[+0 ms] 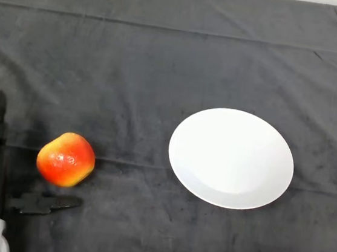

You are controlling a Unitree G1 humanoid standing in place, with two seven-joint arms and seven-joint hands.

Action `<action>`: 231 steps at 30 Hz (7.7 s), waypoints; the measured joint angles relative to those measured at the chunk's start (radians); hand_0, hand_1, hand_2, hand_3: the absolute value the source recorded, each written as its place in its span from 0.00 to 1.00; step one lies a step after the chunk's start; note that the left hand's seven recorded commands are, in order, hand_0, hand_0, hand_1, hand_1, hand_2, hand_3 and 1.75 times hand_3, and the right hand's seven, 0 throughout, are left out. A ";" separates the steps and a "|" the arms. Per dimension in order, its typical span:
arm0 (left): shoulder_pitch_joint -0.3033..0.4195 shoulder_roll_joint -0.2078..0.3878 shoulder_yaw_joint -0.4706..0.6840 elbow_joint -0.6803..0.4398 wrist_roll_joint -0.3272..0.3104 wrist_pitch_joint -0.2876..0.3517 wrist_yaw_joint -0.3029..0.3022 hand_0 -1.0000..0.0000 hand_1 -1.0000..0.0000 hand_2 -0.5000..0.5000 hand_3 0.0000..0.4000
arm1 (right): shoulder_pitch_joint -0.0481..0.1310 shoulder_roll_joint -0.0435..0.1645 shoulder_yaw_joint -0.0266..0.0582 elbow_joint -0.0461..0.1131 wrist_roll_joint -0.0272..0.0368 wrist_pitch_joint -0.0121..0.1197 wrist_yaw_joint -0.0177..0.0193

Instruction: Move the apple to the plate

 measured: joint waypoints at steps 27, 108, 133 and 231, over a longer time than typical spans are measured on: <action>-0.094 -0.044 -0.249 0.006 -0.007 0.058 0.065 0.00 0.00 0.50 1.00 | 0.000 0.000 0.0002 0.000 0.0000 0.000 0.0000; -0.490 -0.174 -0.868 0.006 -0.108 0.345 0.150 0.00 0.00 0.50 1.00 | 0.000 0.000 0.0005 0.000 0.0001 0.000 -0.0004; -0.509 -0.092 -0.895 -0.183 -0.115 0.411 0.205 1.00 1.00 0.50 0.00 | 0.000 0.000 0.0003 0.000 0.0001 0.000 -0.0003; 0.101 0.409 0.455 0.255 -0.632 -0.183 -0.228 1.00 1.00 0.50 0.00 | 0.000 0.000 0.0003 0.000 0.0001 0.000 -0.0002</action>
